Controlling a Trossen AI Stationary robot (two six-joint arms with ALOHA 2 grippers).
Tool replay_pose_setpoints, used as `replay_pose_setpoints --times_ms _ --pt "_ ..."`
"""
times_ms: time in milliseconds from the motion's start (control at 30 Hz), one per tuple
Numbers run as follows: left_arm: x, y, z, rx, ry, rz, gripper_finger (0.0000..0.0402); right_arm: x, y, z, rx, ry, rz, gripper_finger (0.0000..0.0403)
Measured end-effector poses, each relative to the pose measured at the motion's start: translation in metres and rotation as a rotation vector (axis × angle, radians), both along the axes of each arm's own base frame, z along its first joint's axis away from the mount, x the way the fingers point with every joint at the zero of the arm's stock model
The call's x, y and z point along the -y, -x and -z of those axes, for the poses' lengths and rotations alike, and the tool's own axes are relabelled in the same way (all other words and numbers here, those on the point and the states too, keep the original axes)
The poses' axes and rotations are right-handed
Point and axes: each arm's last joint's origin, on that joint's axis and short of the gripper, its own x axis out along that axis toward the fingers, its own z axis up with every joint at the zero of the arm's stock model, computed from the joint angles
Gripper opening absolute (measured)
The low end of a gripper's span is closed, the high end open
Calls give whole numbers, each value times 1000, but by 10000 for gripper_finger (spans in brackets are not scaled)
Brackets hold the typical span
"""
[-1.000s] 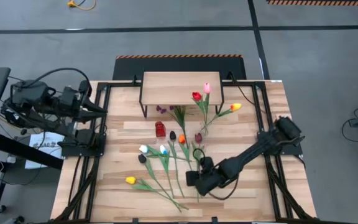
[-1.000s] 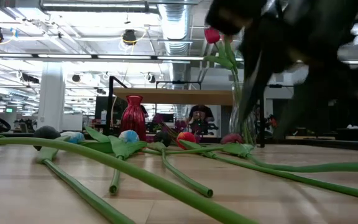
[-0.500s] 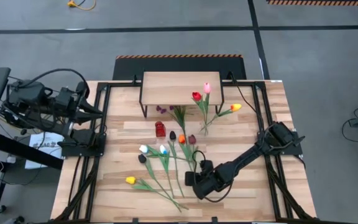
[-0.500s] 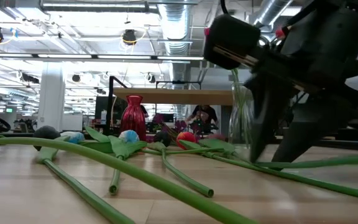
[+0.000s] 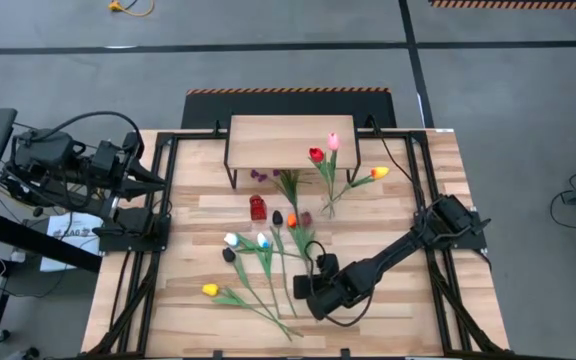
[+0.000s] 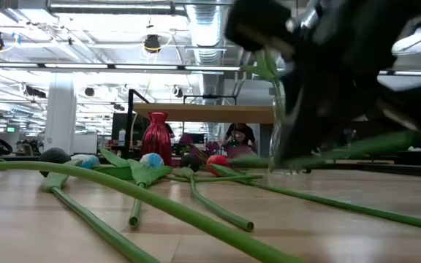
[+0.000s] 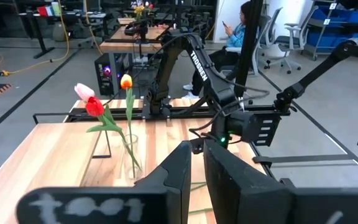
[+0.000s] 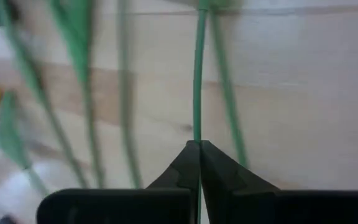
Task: Pick and place flowers into a vace then onto a shelf
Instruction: Put the dark red tulip into the transparent vase
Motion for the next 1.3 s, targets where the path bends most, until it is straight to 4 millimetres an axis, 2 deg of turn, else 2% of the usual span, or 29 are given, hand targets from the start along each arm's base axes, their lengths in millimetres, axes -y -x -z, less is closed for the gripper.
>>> replay_pose_setpoints --times_ms 200,400,633,900,1100,1300 --pt "0 0 0 -1 9 -2 32 -6 -12 -25 58 110 -103 0" --pt "0 0 0 0 27 -5 32 -13 -27 -58 157 306 -272 0" --pt "4 -7 -4 27 45 85 32 -14 -47 -116 269 610 -391 0" --pt "9 -36 -12 68 60 90 34 7 -65 -190 267 931 -538 0" --pt "14 -62 -10 33 64 98 58 28 -69 -218 184 1066 -612 0" --pt "19 -85 -8 20 56 117 93 48 -76 -248 197 1166 -616 0"
